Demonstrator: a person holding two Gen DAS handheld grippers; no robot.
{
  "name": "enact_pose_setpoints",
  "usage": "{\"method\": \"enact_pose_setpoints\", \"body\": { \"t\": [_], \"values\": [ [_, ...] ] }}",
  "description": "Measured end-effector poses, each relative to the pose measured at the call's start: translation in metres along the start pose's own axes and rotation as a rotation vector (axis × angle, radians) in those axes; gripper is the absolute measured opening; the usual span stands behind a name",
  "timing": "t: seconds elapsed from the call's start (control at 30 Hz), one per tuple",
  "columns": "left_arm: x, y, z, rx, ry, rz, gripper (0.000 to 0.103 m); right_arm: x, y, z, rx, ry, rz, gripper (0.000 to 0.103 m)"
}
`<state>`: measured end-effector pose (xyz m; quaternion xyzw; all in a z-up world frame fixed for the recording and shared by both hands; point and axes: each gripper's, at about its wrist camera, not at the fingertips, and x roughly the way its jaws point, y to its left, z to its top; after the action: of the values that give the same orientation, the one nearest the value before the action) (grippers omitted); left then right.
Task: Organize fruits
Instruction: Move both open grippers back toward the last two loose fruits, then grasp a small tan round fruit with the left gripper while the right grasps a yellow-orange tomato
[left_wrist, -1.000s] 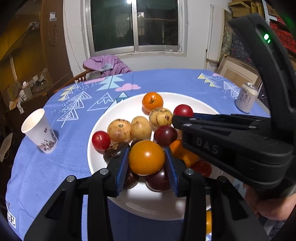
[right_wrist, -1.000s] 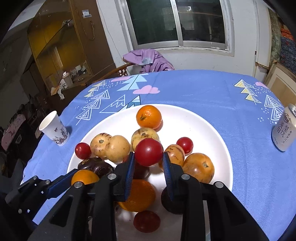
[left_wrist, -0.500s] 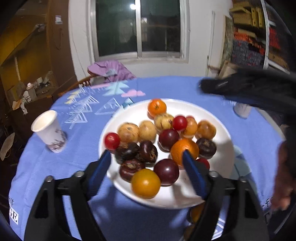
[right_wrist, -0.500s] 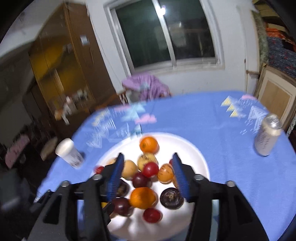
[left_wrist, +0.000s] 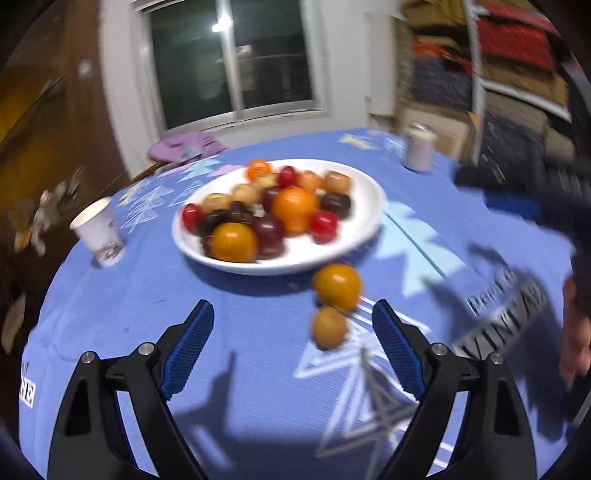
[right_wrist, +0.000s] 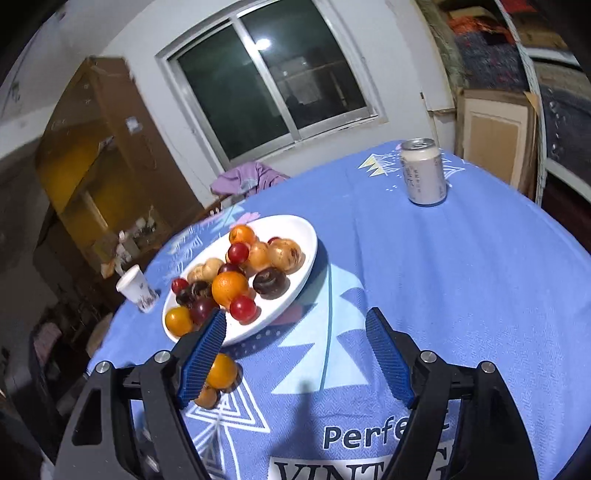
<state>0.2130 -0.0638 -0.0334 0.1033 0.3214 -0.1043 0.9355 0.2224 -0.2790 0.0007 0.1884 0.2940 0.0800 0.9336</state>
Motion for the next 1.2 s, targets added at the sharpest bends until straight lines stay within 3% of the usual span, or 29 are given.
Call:
{"method": "enact_pose_setpoints", "body": {
  "t": [0.07, 0.17, 0.27, 0.7, 0.9, 1.2],
  "values": [
    [0.004, -0.006, -0.003, 0.021, 0.013, 0.01, 0.085, -0.002, -0.002, -0.001, 0.009, -0.009, 0.0, 0.079],
    [0.012, 0.001, -0.003, -0.023, 0.051, -0.026, 0.082, 0.002, 0.0, -0.004, 0.007, 0.015, 0.014, 0.079],
    [0.023, 0.005, -0.004, -0.057, 0.103, -0.053, 0.068, 0.006, 0.006, -0.006, -0.013, 0.037, 0.014, 0.079],
    [0.032, -0.008, -0.007, 0.003, 0.148, -0.039, 0.067, 0.019, 0.021, -0.017, -0.088, 0.097, 0.0, 0.079],
    [0.039, -0.01, -0.008, 0.011, 0.188, -0.048, 0.047, 0.028, 0.028, -0.024, -0.119, 0.142, 0.003, 0.079],
    [0.039, -0.017, -0.009, 0.045, 0.181, -0.065, 0.027, 0.041, 0.045, -0.039, -0.209, 0.199, 0.004, 0.079]
  ]
}}
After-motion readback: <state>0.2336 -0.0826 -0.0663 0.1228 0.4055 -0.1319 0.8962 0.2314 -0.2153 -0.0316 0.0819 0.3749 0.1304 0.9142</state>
